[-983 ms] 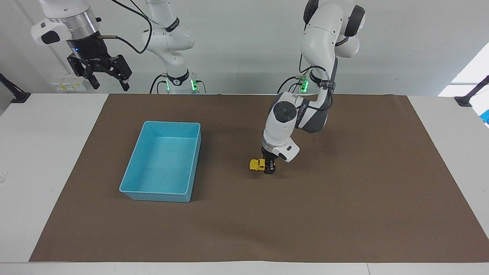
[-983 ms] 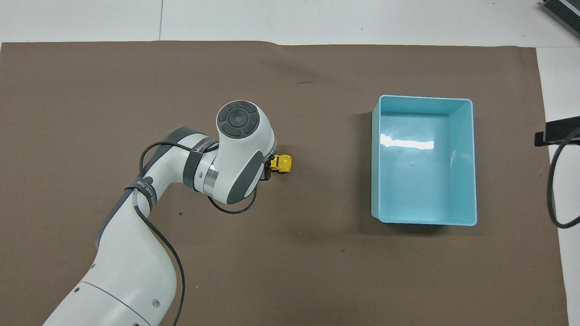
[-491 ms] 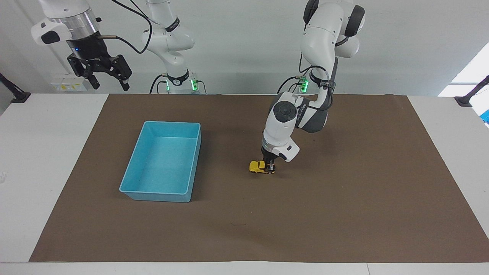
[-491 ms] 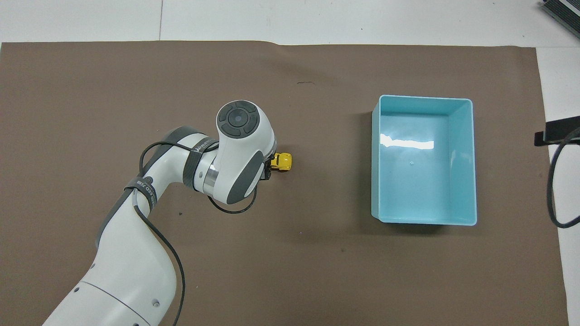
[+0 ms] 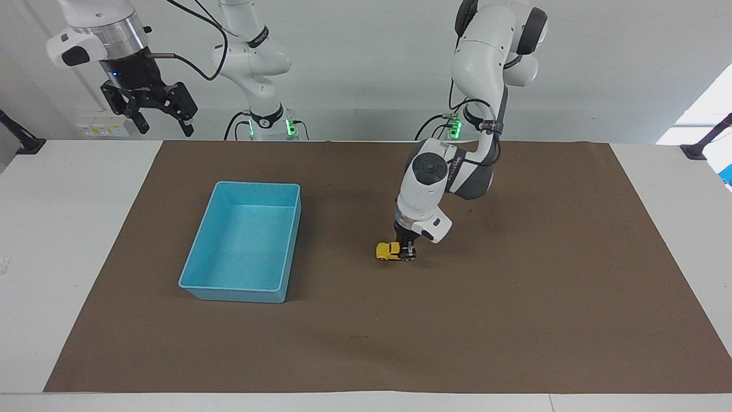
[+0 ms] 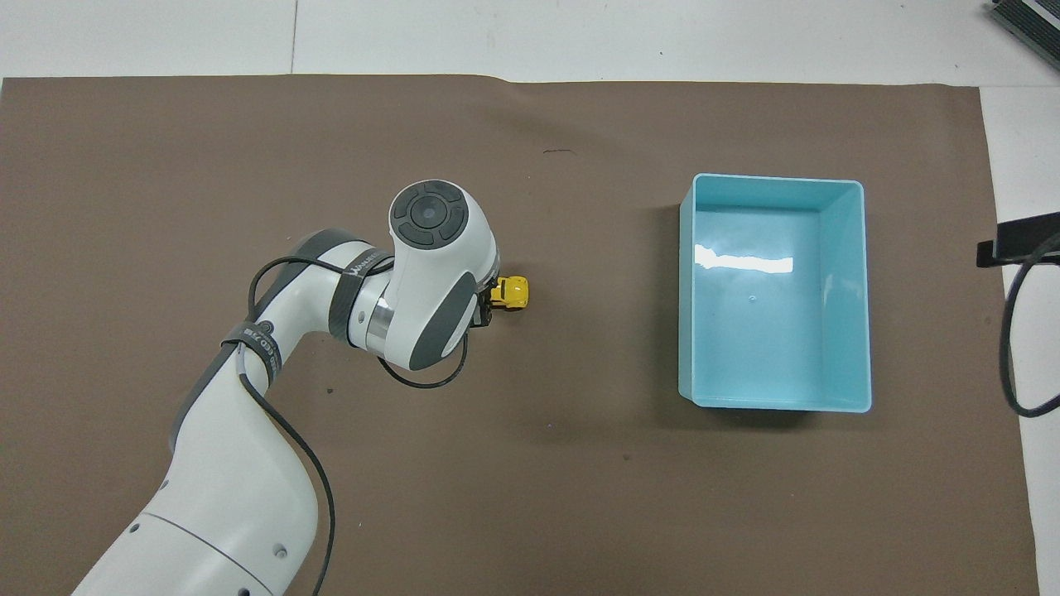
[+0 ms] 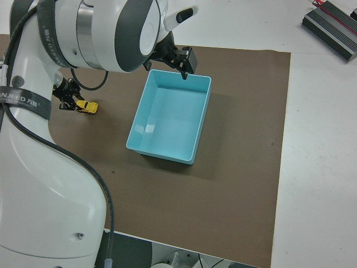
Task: Wind up and store yellow beetle car
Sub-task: 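Press the car down and drag it away from the box with the left gripper, then lift the left gripper off the car so it rolls toward the box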
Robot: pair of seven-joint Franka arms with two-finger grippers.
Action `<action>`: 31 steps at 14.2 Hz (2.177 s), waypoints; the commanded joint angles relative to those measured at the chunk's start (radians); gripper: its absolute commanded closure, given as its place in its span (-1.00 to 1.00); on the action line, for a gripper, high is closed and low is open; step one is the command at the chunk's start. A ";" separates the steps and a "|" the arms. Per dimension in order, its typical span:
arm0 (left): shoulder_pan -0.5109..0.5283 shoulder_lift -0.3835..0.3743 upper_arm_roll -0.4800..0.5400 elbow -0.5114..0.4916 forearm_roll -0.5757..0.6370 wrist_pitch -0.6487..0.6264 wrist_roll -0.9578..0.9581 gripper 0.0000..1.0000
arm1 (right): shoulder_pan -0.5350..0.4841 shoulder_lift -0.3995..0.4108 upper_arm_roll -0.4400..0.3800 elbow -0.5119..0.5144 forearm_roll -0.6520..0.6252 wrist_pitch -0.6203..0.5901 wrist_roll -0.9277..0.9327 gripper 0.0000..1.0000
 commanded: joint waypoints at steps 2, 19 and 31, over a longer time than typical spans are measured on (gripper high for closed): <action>0.034 0.010 0.009 -0.011 0.003 -0.006 0.028 0.56 | -0.008 -0.023 0.003 -0.031 0.001 0.026 0.025 -1.00; 0.151 -0.010 0.015 -0.035 0.006 -0.055 0.132 0.44 | -0.008 -0.023 0.003 -0.031 0.001 0.026 0.022 -1.00; 0.197 -0.068 0.013 -0.034 0.003 -0.117 0.241 -1.00 | -0.013 -0.023 0.003 -0.031 0.000 0.025 0.023 -1.00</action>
